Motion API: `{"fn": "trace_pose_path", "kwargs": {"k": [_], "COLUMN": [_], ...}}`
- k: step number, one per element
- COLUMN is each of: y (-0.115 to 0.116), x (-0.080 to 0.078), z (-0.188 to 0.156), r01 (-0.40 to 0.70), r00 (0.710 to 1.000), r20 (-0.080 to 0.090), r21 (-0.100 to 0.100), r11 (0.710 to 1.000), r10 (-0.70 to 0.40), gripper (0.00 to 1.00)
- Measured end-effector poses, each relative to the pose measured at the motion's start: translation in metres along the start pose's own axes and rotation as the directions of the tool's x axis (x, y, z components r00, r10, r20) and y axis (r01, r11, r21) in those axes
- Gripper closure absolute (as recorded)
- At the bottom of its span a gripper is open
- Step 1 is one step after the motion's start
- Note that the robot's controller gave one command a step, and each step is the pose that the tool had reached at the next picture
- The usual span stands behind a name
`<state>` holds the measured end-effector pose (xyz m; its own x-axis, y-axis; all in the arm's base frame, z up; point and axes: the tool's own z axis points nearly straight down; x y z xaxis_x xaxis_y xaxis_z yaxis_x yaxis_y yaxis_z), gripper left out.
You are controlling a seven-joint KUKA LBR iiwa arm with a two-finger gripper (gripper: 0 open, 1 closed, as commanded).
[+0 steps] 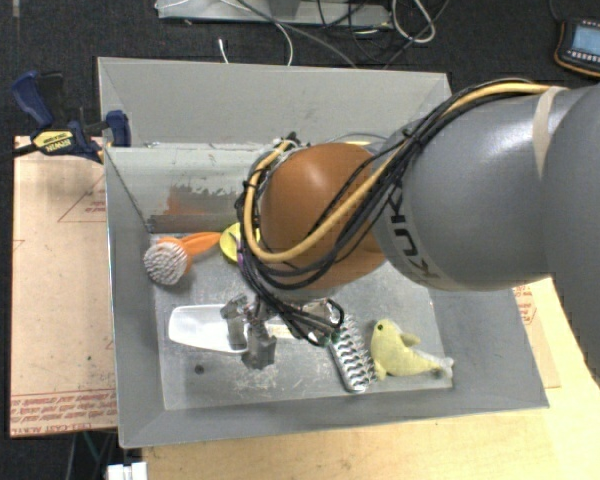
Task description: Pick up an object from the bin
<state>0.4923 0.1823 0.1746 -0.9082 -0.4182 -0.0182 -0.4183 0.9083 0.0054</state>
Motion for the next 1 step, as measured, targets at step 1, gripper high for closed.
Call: {"fn": "trace_pose_path", "kwargs": {"k": [1], "y": [-0.0001], "x": [0.0000], "z": [0.0000], "r01": [0.000], "r00": [1.000], "r20": [0.000], "r21": [0.000], "r11": [1.000], "r10": [0.000], "gripper": [1.00]}}
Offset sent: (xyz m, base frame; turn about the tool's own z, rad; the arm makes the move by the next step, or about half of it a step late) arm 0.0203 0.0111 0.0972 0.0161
